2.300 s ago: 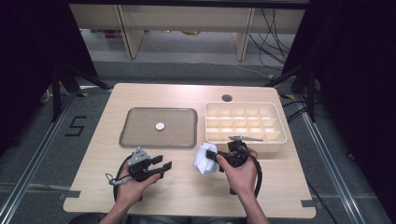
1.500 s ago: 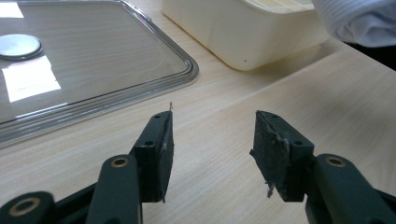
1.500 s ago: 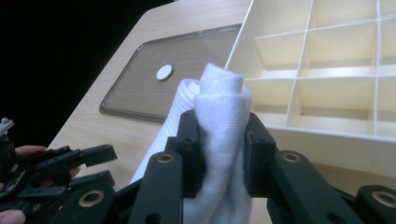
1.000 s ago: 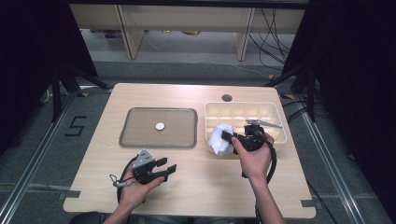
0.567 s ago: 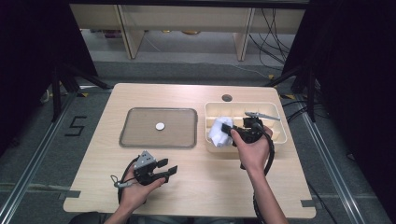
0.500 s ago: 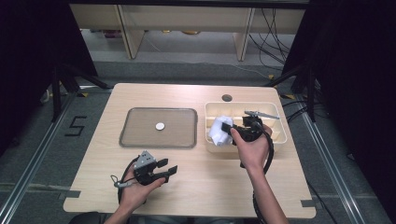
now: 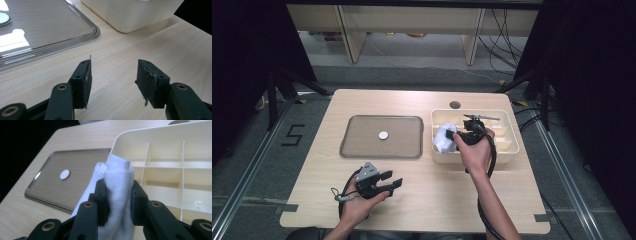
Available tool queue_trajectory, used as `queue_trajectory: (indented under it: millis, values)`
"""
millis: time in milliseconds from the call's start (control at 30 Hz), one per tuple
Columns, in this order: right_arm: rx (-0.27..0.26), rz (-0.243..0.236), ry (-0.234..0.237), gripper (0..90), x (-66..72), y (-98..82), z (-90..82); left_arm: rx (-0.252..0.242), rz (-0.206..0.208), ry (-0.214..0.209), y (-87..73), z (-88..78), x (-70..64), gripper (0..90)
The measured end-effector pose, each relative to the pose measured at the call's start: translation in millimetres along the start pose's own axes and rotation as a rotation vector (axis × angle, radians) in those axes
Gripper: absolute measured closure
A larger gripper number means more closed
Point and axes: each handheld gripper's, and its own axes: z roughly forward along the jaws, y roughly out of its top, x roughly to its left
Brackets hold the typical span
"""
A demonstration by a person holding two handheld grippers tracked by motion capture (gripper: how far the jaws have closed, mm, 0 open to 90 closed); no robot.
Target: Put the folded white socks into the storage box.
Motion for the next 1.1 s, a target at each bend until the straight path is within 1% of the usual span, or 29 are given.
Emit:
queue_trajectory:
  millis: [33,67,133,167,200,233,267,300,333,367,400,433,467,500,533,567,600,633,667,700,767,800,867,900,933,967,1000,1067,1100]
  values:
    - [0.008,-0.007,-0.007,72.4,0.1,0.2,1.9,0.001,0.002,0.000,0.1,-0.1,0.0,45.1]
    - [0.017,0.000,-0.009,72.5,0.3,0.3,4.0,0.001,0.002,0.000,0.1,-0.2,0.0,45.1]
    - [0.031,-0.011,-0.024,72.4,-1.8,0.3,8.8,-0.001,0.001,-0.001,0.1,-0.1,0.0,45.1]
    - [0.040,0.002,-0.024,72.4,-1.5,0.0,10.4,0.001,0.001,0.002,0.1,-0.4,0.5,45.1]
    - [0.040,0.002,-0.024,72.4,-1.5,0.0,10.4,0.001,0.001,0.002,0.1,-0.4,0.5,45.1]
    - [0.049,0.001,-0.035,72.4,-2.4,-0.8,13.4,0.002,-0.001,0.002,0.0,-0.3,0.5,45.1]
    - [0.054,-0.012,-0.046,72.5,-3.5,-1.0,15.6,0.003,0.003,0.001,0.1,-0.4,0.7,45.1]
    - [0.060,0.007,-0.041,72.5,-2.0,-1.5,16.1,0.003,0.002,0.000,0.1,-0.3,0.6,45.0]
    - [0.071,0.013,-0.055,72.4,-1.3,-1.6,17.9,0.003,0.002,0.000,0.2,-0.3,0.4,45.0]
    - [0.077,-0.034,-0.062,72.5,-5.1,-2.1,19.0,0.000,0.000,-0.001,0.2,-0.1,0.2,45.0]
    - [0.075,-0.035,-0.067,72.5,-4.5,-1.8,20.6,-0.001,-0.001,-0.001,0.3,0.0,0.1,45.0]
    - [0.089,-0.038,-0.074,72.5,-3.8,-1.7,22.1,-0.001,-0.002,-0.002,0.3,0.1,0.1,45.0]
    - [0.107,-0.064,-0.091,72.5,-4.0,-2.2,25.0,0.002,0.002,-0.001,0.4,-0.1,0.4,45.0]
    - [0.107,-0.064,-0.091,72.5,-4.0,-2.2,25.0,0.002,0.002,-0.001,0.4,-0.1,0.4,45.0]
    - [0.121,-0.076,-0.090,72.5,-3.9,-2.2,26.8,0.002,0.001,-0.004,0.4,0.0,0.6,45.0]
    - [0.138,-0.058,-0.104,72.5,-1.0,-2.1,28.4,0.001,0.000,-0.008,0.4,0.2,0.9,44.9]
    - [0.160,-0.053,-0.131,72.5,1.2,-1.4,28.9,0.001,0.000,-0.007,0.4,0.2,0.8,44.9]
    - [0.164,-0.059,-0.136,72.5,2.5,-1.6,30.6,-0.001,0.000,-0.010,0.4,0.3,1.0,44.9]
    - [0.173,-0.078,-0.137,72.5,2.0,-1.4,31.4,-0.001,0.001,-0.010,0.5,0.3,1.3,44.9]
    - [0.180,-0.116,-0.154,72.5,1.5,-1.4,32.8,-0.001,0.001,-0.010,0.6,0.3,1.3,44.9]
    - [0.191,-0.112,-0.161,72.5,4.2,-1.3,34.4,-0.001,0.002,-0.010,0.9,0.2,1.3,44.9]
    - [0.197,-0.114,-0.171,72.5,5.6,-1.3,35.4,-0.007,-0.001,-0.007,0.9,0.5,0.5,44.9]
    - [0.199,-0.137,-0.157,72.5,4.3,-0.9,36.6,-0.006,0.001,-0.006,1.1,0.1,0.6,44.9]
    - [0.193,-0.162,-0.169,72.5,4.3,-1.0,37.6,-0.006,0.001,-0.006,1.1,0.0,0.7,44.8]
    - [0.202,-0.139,-0.185,72.5,7.7,-2.2,38.3,-0.007,-0.009,-0.007,1.0,0.3,0.6,44.9]
    - [0.203,-0.149,-0.180,72.5,7.5,-2.4,39.4,-0.005,0.001,-0.008,1.2,0.3,1.1,44.9]
    - [0.203,-0.149,-0.180,72.5,7.5,-2.4,39.4,-0.005,0.001,-0.008,1.2,0.3,1.1,44.9]
    - [0.214,-0.176,-0.186,72.5,6.5,-2.0,41.4,-0.004,0.003,-0.008,1.3,0.3,0.7,44.9]
    - [0.214,-0.176,-0.186,72.5,6.5,-2.0,41.4,0.005,0.006,0.000,1.7,-0.4,0.0,44.9]
